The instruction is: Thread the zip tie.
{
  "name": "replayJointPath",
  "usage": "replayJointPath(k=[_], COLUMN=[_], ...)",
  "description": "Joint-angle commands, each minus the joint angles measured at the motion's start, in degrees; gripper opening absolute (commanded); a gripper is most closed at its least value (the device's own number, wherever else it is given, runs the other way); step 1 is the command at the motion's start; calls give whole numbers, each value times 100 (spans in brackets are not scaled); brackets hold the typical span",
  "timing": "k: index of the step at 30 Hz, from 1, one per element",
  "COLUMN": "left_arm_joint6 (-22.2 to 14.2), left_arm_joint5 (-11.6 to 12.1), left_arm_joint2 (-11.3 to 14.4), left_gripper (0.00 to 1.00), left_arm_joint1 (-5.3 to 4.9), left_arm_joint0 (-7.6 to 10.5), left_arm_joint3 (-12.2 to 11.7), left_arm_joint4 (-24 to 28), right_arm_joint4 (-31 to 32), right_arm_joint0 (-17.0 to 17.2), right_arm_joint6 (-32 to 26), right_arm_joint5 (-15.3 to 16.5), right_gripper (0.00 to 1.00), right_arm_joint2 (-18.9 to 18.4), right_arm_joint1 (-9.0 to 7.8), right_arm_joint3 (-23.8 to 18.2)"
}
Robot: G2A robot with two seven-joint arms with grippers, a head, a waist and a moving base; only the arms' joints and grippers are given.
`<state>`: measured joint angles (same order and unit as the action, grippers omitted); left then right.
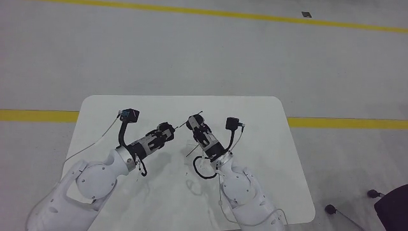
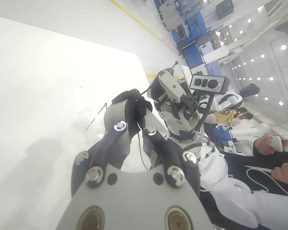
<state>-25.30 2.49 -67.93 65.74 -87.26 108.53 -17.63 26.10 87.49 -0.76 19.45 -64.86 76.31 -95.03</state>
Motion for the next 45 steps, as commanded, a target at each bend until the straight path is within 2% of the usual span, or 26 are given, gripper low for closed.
replayJointPath(k=[1,16,28,45], left_arm_joint6=[0,0,0,0], left_arm_joint5=[0,0,0,0], left_arm_joint2=[0,0,0,0], left_gripper=[0,0,0,0], left_arm_joint1=[0,0,0,0], left_arm_joint0=[0,0,0,0], left_arm_joint3=[0,0,0,0], left_arm_joint4=[0,0,0,0], right_arm_joint4=[6,87,36,168], right_arm_joint0=[-29,-167,-44,-86], right_arm_joint6=[48,226,248,539], right_arm_joint5=[3,3,3,3], right_gripper=[0,0,0,0], right_arm_joint2=[30,167,157,311], right_arm_joint1=[8,26,-58,-153], right_arm_joint3=[22,149,33,31])
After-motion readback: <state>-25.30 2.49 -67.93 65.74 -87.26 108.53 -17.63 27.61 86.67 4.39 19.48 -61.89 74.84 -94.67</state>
